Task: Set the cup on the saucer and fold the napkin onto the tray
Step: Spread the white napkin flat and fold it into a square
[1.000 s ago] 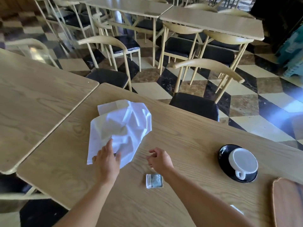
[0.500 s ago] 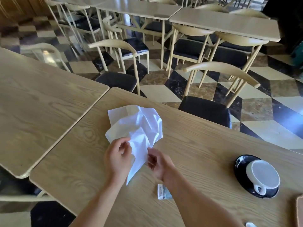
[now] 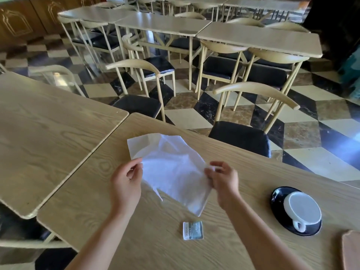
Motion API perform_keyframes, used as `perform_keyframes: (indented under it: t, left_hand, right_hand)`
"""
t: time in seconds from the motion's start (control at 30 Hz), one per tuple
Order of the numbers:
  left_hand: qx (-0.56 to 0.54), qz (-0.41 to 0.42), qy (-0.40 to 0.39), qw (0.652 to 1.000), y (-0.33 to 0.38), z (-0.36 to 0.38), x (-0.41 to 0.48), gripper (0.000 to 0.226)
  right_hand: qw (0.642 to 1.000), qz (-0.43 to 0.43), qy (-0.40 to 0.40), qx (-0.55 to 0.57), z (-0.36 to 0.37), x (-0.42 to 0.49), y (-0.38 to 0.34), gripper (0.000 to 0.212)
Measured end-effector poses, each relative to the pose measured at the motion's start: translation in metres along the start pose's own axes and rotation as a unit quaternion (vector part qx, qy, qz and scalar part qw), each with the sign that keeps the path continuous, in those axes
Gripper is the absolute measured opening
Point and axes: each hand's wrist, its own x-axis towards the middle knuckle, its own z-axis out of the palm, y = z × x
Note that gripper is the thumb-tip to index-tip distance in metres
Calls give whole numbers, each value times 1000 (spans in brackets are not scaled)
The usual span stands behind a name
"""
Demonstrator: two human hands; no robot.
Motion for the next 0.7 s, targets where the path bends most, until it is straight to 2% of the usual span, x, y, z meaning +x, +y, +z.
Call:
perform_keyframes:
  t: [0.1,0.2,0.3,0.4,0.47,0.53,0.63,0.7]
  left_hand:
    - [-11,46,-60,997,1,7,-11,12]
    - [82,143,-134,977,-3,24,-30,10]
    - [194,172,-253,932,-16,42,-55,6]
    - [252,139,-404,868,-38,56,-74,14]
    - [286,113,-472,826,-50,61,-81,20]
    - [291,92,-499,811,-60,62,-84,23]
    - [268,57,-484,831,-70,62,-85,27]
    - [302,76,-442,841,-79,62,-83,28]
  right_hand:
    - [992,-95,30,-75,-50,4,-27,17]
    - [977,-111,77,-164,-90,3,-21,16]
    - [961,-80,89,-251,-117,1,2,16]
    - [913,-88,76,-392,-138,0,30,16]
    - [872,-89,29,-480,-146,-1,47,17]
    - [834,-72,-14,-547,-150,1,61,20]
    - [807,-37,-38,-588,-150,8,67,28]
    - [791,-21,-43,-610,-148,15,66,33]
